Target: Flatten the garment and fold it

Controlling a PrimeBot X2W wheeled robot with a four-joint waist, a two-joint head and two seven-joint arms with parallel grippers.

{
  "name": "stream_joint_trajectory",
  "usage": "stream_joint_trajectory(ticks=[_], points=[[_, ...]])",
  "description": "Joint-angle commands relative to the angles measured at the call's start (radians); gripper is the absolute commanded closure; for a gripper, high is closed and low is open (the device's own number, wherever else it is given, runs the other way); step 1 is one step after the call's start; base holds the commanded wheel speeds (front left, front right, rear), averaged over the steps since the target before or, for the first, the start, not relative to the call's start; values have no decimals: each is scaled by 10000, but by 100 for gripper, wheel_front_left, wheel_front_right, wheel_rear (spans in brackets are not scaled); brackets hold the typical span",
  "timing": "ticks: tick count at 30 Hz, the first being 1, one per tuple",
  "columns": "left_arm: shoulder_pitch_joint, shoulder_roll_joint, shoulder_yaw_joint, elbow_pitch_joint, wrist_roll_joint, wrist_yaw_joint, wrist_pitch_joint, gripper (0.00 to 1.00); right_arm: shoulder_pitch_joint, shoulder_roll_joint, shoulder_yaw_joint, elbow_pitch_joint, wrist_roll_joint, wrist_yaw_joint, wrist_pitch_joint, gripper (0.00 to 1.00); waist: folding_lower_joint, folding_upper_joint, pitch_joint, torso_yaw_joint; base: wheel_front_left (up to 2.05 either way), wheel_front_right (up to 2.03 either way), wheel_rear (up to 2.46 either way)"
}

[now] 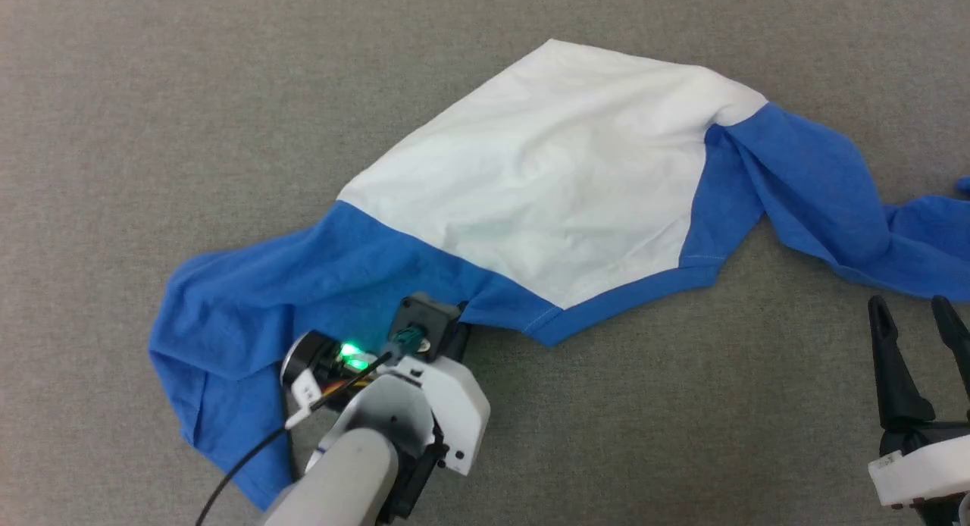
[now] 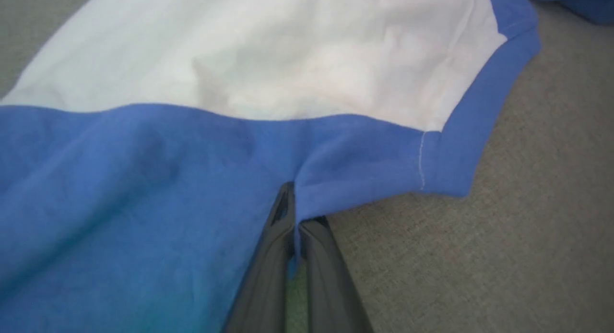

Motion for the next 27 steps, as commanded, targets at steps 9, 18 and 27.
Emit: stream_joint_trajectory(ticks=[9,18,27], points=[[1865,314,1198,-1759,-896,889,-1272,100,189,174,108,-6,-65,-19,81,0,-1,0,-710,539,0,0,0],[3209,866,1777,-3407,-948,1637,-1308,100,418,-422,677,-202,-22,-19,790,0,-1,0,-915,1155,0,0,0],[3035,702,1492,-3666,-950,1556,-1264,100,-553,-2192,2230,87,394,-19,2795,0,-1,0,-769,1414,0,0,0]])
